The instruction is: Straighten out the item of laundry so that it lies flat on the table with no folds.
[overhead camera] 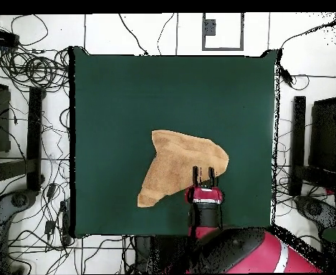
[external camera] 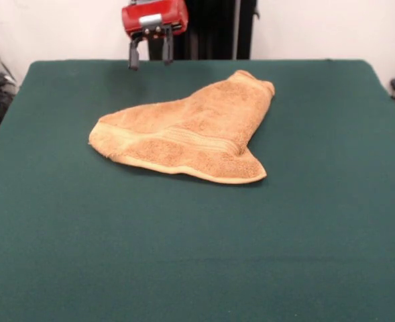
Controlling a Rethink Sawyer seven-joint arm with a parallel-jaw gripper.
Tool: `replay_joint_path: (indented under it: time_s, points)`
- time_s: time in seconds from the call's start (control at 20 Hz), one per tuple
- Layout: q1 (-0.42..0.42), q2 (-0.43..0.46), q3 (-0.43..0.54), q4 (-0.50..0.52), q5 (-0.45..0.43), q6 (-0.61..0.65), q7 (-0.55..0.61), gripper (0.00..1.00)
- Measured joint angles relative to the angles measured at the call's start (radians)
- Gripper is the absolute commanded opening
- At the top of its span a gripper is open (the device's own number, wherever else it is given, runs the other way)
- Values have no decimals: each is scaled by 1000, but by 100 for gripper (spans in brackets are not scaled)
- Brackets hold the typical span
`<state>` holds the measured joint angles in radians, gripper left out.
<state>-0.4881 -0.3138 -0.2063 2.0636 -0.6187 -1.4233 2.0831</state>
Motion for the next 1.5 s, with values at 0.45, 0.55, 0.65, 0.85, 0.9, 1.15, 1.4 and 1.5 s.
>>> replay_joint_path:
  time_s: [0.45,0.55,0.65,0.85,0.9,1.15,1.4,1.5]
  points:
    - [5,-58,-38,-3,-244,177,0,100]
    - [-6,-62,-38,-3,-256,196,0,100]
    - [-37,-61,-31,-3,-264,215,0,100]
    - [-79,-44,-6,-3,-263,216,0,100]
    - [-84,-40,-1,-3,-264,216,0,100]
    - [-120,-18,66,-3,-302,243,11,100]
    - [-156,18,151,-10,-372,304,66,100]
    - [-176,51,198,-13,-385,327,112,100]
